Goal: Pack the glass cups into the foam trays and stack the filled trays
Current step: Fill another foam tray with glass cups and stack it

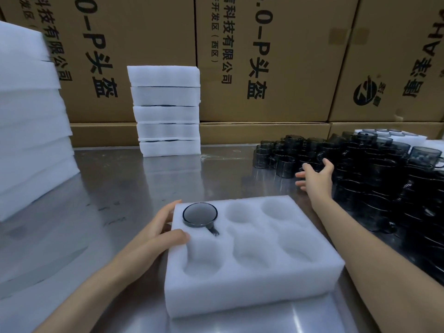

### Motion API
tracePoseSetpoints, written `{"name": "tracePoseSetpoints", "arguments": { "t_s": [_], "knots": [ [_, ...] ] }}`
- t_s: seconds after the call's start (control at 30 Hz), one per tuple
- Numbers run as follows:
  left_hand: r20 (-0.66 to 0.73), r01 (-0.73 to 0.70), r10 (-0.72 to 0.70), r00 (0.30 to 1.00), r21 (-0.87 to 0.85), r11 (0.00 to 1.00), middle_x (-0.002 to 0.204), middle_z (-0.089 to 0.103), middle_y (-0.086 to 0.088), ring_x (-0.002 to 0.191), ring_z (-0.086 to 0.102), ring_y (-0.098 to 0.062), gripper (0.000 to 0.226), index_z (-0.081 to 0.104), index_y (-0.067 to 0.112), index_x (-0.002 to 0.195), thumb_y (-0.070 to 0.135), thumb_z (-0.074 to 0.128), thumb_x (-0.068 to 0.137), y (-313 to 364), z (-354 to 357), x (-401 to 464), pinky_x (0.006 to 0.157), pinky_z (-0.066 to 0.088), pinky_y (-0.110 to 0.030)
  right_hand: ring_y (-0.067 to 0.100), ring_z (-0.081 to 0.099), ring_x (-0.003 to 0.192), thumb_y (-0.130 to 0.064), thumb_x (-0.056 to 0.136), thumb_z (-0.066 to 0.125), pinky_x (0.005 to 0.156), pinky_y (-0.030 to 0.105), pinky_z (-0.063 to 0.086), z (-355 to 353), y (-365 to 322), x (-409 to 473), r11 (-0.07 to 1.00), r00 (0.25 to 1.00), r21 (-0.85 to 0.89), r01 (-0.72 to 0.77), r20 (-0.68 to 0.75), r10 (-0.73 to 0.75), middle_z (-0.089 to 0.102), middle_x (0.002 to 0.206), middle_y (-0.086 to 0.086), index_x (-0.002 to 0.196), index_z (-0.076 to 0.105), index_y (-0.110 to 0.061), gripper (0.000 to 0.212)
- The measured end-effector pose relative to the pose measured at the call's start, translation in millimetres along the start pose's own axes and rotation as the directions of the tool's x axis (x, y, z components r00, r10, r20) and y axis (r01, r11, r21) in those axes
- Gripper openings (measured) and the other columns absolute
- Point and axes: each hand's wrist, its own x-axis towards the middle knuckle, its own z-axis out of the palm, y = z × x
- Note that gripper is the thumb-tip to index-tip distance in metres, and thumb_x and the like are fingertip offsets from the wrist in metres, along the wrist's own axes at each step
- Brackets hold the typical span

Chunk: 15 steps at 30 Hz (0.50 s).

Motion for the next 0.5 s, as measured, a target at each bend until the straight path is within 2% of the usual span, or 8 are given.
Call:
{"name": "tracePoseSetpoints", "arguments": {
  "t_s": [0.17, 0.27, 0.33, 0.4, 0.5],
  "knots": [
    [-0.016, -0.051, 0.051, 0.999, -0.018, 0.999, 0.111, 0.066, 0.015, 0.102, 0.063, -0.008, 0.054, 0.06, 0.049, 0.104, 0.043, 0.064, 0.051, -2, 4, 1, 0.079, 0.047, -0.029, 0.008, 0.044, 0.044, -0.028, 0.096, 0.048, 0.049, 0.021, 0.04, 5, 6, 19, 0.999, 0.998, 0.052, 0.018, -0.057, -0.015, 0.068, 0.067, 0.0, 0.145, 0.031, -0.022, 0.052],
    [-0.009, -0.042, 0.042, 0.999, -0.023, 0.999, 0.112, 0.065, 0.015, 0.102, 0.063, -0.009, 0.053, 0.059, 0.049, 0.105, 0.043, 0.064, 0.053, -4, 4, 2, 0.081, 0.048, -0.032, 0.003, 0.038, 0.034, -0.023, 0.095, 0.05, 0.037, 0.015, 0.033, 5, 8, 27, 0.996, 0.999, 0.087, 0.015, -0.031, -0.012, 0.069, 0.068, 0.003, 0.143, 0.034, -0.021, 0.05],
    [-0.019, -0.039, 0.038, 0.999, -0.024, 0.999, 0.111, 0.065, 0.015, 0.103, 0.063, -0.01, 0.053, 0.059, 0.049, 0.105, 0.043, 0.064, 0.052, -5, 3, 2, 0.083, 0.048, -0.035, 0.005, 0.042, 0.039, -0.02, 0.095, 0.051, 0.035, 0.014, 0.031, 4, 8, 29, 0.995, 0.999, 0.097, 0.027, -0.03, -0.025, 0.07, 0.068, 0.002, 0.137, 0.041, -0.019, 0.043],
    [-0.025, -0.041, 0.04, 0.999, -0.019, 0.999, 0.112, 0.065, 0.014, 0.105, 0.062, -0.011, 0.054, 0.059, 0.049, 0.107, 0.043, 0.064, 0.053, -5, 3, 3, 0.086, 0.048, -0.037, 0.012, 0.049, 0.051, -0.02, 0.095, 0.052, 0.037, 0.015, 0.032, 6, 8, 29, 0.994, 0.998, 0.091, 0.058, -0.035, -0.055, 0.069, 0.067, 0.0, 0.125, 0.049, -0.015, 0.031],
    [-0.033, -0.045, 0.045, 0.998, 0.011, 0.999, 0.114, 0.064, 0.016, 0.106, 0.061, -0.009, 0.053, 0.058, 0.05, 0.107, 0.044, 0.062, 0.054, -5, 3, 2, 0.086, 0.048, -0.035, 0.011, 0.042, 0.046, -0.029, 0.096, 0.051, 0.044, 0.02, 0.035, 7, 5, 23, 0.993, 0.992, 0.054, 0.107, -0.069, -0.103, 0.07, 0.07, -0.003, 0.109, 0.053, -0.013, 0.021]
  ]
}}
